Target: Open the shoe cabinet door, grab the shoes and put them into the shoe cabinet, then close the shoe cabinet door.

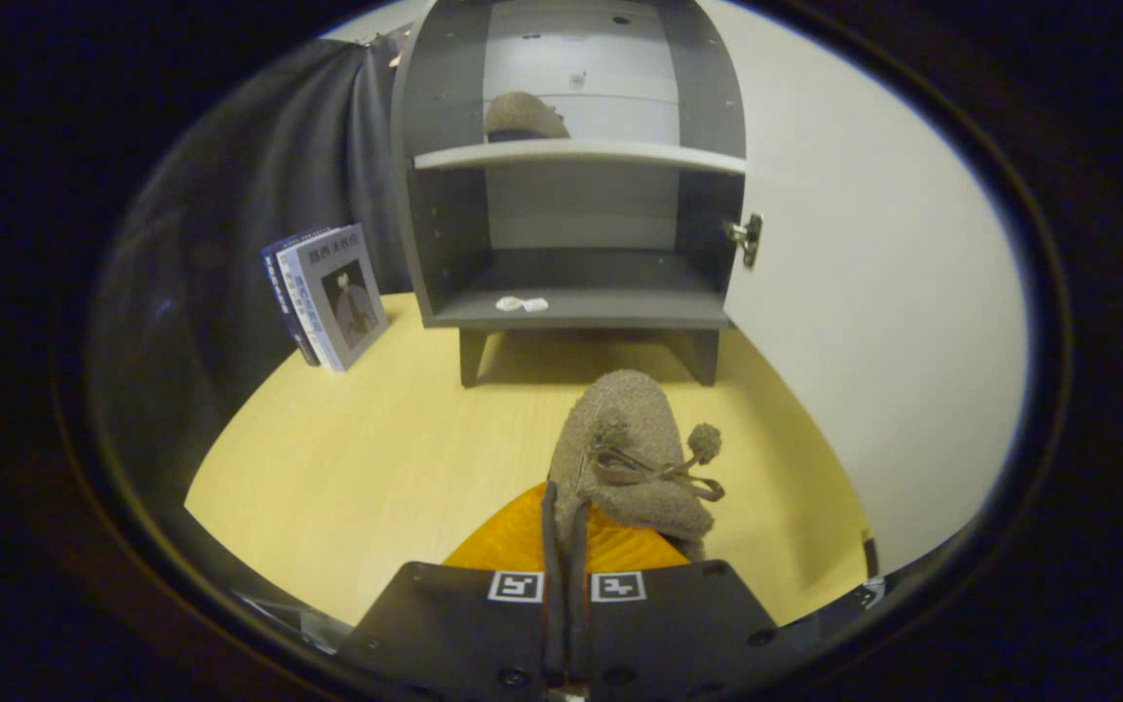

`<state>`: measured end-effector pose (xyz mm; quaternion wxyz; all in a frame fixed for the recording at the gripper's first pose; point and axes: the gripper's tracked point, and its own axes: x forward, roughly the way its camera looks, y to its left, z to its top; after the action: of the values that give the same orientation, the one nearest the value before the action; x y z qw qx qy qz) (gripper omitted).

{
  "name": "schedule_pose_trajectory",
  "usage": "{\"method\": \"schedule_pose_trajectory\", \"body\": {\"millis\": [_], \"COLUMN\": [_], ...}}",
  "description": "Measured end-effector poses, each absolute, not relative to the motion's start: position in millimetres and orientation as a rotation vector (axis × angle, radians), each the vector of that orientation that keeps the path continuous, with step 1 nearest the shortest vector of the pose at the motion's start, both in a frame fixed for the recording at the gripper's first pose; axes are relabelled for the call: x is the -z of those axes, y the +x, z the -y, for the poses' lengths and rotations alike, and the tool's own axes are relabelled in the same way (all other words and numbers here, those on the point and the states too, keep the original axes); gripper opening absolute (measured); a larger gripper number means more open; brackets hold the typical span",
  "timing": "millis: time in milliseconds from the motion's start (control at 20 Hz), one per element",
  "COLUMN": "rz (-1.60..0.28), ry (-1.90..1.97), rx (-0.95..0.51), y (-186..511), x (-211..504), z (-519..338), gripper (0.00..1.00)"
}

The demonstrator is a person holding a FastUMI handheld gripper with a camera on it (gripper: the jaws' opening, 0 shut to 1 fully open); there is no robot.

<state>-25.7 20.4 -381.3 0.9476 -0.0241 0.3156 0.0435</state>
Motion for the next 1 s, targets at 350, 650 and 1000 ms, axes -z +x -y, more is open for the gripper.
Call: {"method": "schedule_pose_trajectory", "body": {"millis": [350, 650, 1000], "rz": [-0.459, -0.352, -0.263], "ry": [-0.079, -0.113, -0.115], "rx": [-0.145, -0.136, -0.078], "y": [24, 92, 183], "x": [252, 193, 141], "z": [-12, -10, -13], "gripper": [0.04, 0.04, 0.03]}}
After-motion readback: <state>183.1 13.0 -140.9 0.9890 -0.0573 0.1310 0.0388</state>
